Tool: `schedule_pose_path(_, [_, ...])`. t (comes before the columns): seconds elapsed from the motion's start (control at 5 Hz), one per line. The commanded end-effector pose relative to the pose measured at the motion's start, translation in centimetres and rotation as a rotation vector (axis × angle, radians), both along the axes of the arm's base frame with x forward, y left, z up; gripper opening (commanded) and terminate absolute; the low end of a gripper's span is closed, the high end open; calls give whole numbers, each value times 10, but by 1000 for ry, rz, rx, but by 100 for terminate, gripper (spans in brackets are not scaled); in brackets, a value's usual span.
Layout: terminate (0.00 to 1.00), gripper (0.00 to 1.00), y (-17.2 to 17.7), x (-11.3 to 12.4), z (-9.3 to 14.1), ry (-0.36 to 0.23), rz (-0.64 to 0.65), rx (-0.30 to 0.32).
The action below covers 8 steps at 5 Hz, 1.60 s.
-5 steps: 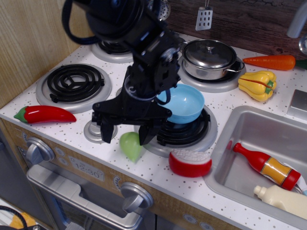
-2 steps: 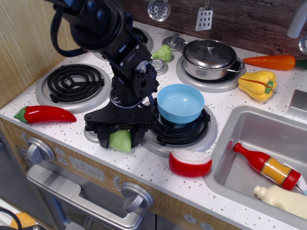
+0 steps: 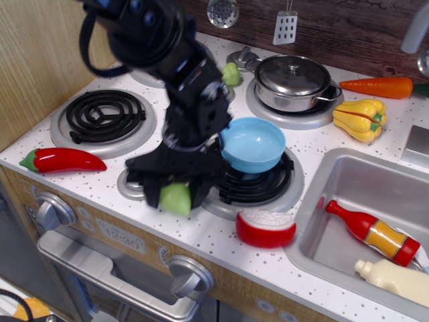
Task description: Put pear in bowl
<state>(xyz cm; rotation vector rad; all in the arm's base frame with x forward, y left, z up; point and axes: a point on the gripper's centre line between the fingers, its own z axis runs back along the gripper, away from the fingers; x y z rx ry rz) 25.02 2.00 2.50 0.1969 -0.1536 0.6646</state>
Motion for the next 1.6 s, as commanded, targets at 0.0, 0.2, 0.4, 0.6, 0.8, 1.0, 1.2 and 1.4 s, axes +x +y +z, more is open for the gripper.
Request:
schedule_pose_path(0.0, [0, 0, -4, 17, 65, -65, -16, 39])
schedule_pose_path(0.2, [0, 0, -6, 44, 85, -98, -39, 43])
schedule_pose_path(0.4, [0, 0, -7, 68, 87, -139, -86, 9])
schedule_pose_path(0.6, [0, 100, -13, 81, 79, -167, -81, 28])
schedule_pose_path(0.8, [0, 100, -15, 84, 74, -179, -91, 21])
schedule_pose_path(1.0, [0, 100, -17, 85, 72, -189, -91, 16])
schedule_pose_path(1.2, [0, 100, -17, 85, 72, -189, -91, 16])
schedule_pose_path(1.4, [0, 100, -17, 85, 72, -189, -91, 16])
